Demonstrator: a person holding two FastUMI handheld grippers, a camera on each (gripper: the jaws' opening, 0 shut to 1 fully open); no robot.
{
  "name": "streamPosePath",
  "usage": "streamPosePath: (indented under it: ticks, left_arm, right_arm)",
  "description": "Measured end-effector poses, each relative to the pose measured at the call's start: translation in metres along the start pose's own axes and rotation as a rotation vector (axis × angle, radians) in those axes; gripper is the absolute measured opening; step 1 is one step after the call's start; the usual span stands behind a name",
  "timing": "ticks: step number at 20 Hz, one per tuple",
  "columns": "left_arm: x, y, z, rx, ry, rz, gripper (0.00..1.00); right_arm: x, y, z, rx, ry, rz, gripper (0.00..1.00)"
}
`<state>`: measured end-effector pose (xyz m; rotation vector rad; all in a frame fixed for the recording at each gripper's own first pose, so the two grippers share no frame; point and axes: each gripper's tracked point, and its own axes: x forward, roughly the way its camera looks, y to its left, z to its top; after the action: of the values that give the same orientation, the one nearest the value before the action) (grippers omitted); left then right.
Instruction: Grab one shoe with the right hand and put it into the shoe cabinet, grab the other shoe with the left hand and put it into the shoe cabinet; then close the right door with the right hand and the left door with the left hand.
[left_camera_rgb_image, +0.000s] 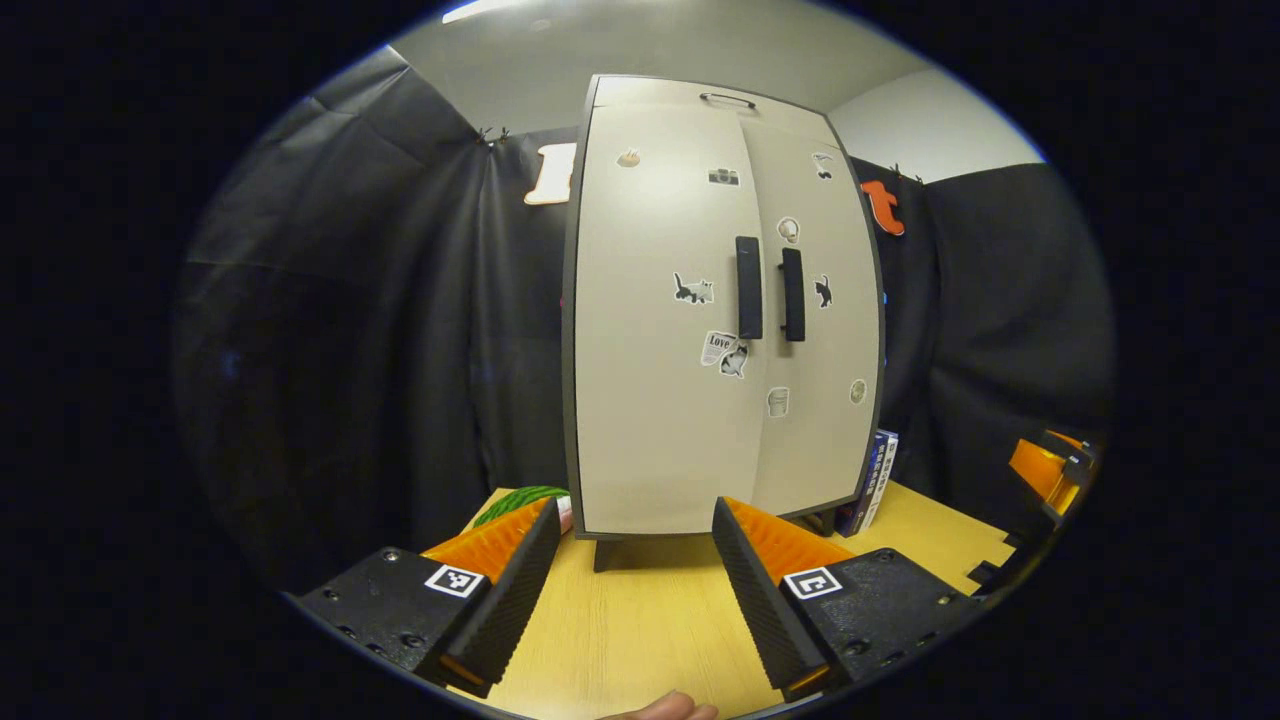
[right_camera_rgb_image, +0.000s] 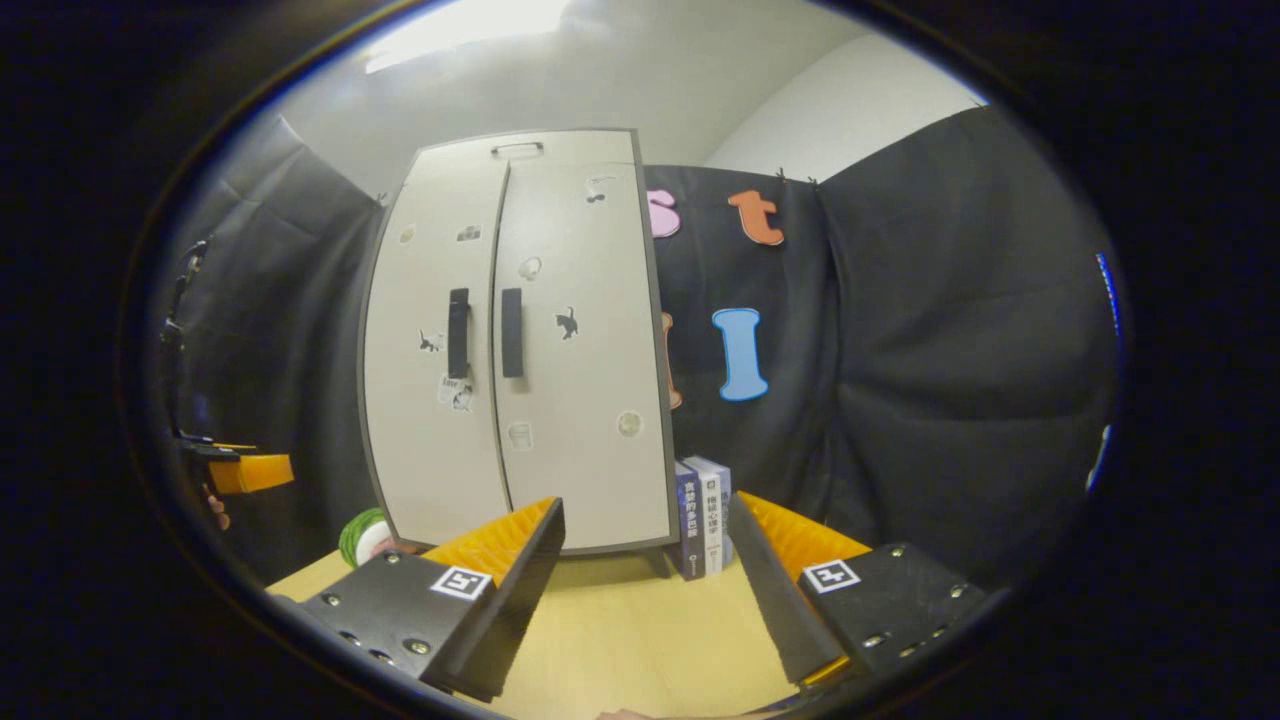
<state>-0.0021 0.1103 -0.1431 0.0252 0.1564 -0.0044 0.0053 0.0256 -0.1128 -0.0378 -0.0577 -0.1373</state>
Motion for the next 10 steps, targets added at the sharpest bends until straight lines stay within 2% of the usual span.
streamPosePath:
  ticks: [5, 10]
  left_arm:
    - [-0.011, -0.001, 0.016, -0.021, -0.08, 0.02, 0.93]
    - [-0.013, -0.002, 0.015, -0.027, -0.089, 0.024, 0.93]
  right_arm:
    - [-0.003, 0.012, -0.006, -0.002, 0.023, 0.034, 0.97]
    - [-0.011, 0.018, -0.004, -0.006, 0.02, 0.061, 0.97]
